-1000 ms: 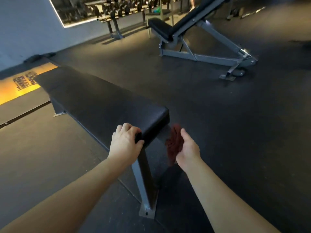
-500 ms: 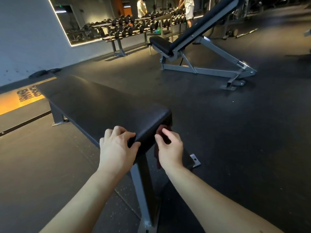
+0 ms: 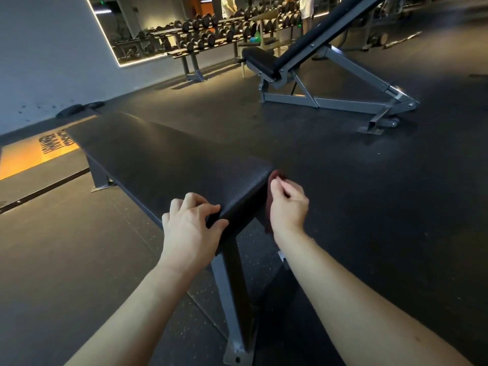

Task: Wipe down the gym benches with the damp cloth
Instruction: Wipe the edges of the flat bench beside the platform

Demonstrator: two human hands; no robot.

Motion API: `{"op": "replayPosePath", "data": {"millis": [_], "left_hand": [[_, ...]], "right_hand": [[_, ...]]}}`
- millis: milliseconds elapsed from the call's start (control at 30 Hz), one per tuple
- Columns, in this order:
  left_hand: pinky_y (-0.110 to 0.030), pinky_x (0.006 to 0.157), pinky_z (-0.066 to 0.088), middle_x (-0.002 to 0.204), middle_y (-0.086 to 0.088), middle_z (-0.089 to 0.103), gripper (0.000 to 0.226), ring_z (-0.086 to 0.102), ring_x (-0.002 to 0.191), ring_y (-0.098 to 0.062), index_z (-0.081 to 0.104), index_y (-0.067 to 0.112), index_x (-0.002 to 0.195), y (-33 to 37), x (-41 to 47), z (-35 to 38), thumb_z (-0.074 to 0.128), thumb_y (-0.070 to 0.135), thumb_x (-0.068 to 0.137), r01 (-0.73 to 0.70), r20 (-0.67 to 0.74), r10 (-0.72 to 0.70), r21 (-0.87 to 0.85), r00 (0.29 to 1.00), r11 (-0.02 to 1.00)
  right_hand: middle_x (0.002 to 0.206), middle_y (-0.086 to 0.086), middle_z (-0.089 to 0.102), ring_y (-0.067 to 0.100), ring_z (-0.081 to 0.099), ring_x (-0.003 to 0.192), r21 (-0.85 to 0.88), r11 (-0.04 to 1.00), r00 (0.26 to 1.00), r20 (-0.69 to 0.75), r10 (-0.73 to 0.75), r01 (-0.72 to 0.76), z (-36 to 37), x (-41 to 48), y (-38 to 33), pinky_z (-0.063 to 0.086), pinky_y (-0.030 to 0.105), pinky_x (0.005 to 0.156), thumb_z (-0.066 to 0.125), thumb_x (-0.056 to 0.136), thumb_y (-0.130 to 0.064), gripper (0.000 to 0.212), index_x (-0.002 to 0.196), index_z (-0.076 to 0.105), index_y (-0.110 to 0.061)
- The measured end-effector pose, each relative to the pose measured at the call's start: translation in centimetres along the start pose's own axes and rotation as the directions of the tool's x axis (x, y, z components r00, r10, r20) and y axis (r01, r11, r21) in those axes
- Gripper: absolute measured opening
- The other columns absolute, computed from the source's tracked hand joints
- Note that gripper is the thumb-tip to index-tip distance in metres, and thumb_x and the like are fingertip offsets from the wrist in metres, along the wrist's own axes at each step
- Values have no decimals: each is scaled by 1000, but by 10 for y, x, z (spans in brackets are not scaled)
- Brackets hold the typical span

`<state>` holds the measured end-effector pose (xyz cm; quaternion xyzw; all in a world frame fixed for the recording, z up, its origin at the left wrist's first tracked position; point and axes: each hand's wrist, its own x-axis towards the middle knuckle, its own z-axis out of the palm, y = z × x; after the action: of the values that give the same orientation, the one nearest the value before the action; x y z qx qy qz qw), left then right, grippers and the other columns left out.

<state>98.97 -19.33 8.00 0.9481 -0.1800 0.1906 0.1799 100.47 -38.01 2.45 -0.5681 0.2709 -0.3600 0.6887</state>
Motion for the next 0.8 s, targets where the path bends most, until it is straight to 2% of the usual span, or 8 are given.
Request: {"op": "replayPosePath", "data": {"millis": [67, 133, 300, 433, 500, 600, 700, 800], "left_hand": [[-37, 93, 32, 117, 11, 51, 36, 38, 112, -18, 73, 29, 124, 2, 1, -1, 69, 46, 92, 5, 11, -5, 9, 1000, 1000], [-37, 94, 32, 119, 11, 51, 36, 38, 113, -18, 72, 29, 125, 3, 1, -2, 68, 45, 93, 7, 13, -7, 22, 1000, 1000], [-41, 97, 33, 124, 14, 51, 40, 35, 116, -17, 67, 36, 132, -5, -3, -7, 67, 46, 93, -78, 60, 77, 19, 995, 997], [-43, 91, 35, 124, 11, 53, 40, 38, 115, -19, 67, 36, 129, -26, -19, -18, 68, 46, 91, -138, 43, 135, 59, 990, 989], [-42, 89, 34, 122, 11, 53, 40, 39, 113, -19, 68, 35, 128, -33, -22, -20, 68, 46, 91, -151, 38, 150, 54, 988, 987], [-38, 90, 31, 121, 11, 53, 39, 40, 111, -18, 68, 34, 129, -35, -18, -21, 66, 48, 92, -199, 58, 196, 49, 979, 979], [-39, 92, 35, 123, 12, 52, 48, 40, 112, -17, 65, 35, 134, -39, -16, -29, 52, 52, 91, -243, 146, 234, 41, 961, 969], [-41, 95, 36, 126, 14, 48, 43, 37, 115, -16, 60, 38, 140, -45, -16, -34, 58, 43, 97, -253, 189, 247, 11, 951, 967]], "right_hand": [[116, -9, 63, 3, 60, 106, -56, 997, 995, 87, -48, 53, -5, -29, 5, 47, 20, 97, 72, 95, -20, 18, 109, 80, -13], [113, -13, 64, -3, 60, 104, -51, 997, 990, 134, -47, 54, -6, -45, 7, 47, 13, 91, 76, 92, -18, 13, 105, 80, -16], [107, -5, 67, 5, 65, 101, -36, 995, 993, 69, -94, 96, -1, -20, 1, 54, 19, 90, 77, 87, -4, 12, 92, 79, -14], [111, -5, 67, 7, 64, 104, -63, 986, 988, 24, -154, 156, -4, -4, 5, 51, 17, 92, 74, 89, -6, 15, 99, 79, -15], [116, -3, 68, 10, 65, 107, -44, 994, 992, -66, -105, 102, 0, 18, 6, 51, 23, 98, 71, 93, -8, 19, 110, 79, -14], [118, -7, 71, 9, 66, 110, 22, 999, 998, -35, 44, -44, 8, 39, 9, 51, 28, 105, 65, 98, -11, 25, 120, 77, -16], [117, -6, 68, 12, 65, 113, 43, 999, 996, -80, 31, -27, 10, 24, 12, 50, 22, 101, 67, 96, -9, 22, 115, 78, -12], [120, -5, 61, 10, 61, 112, 27, 1000, 999, -48, 7, -6, 8, -10, 6, 46, 17, 97, 68, 96, -9, 18, 111, 77, -11]]}}
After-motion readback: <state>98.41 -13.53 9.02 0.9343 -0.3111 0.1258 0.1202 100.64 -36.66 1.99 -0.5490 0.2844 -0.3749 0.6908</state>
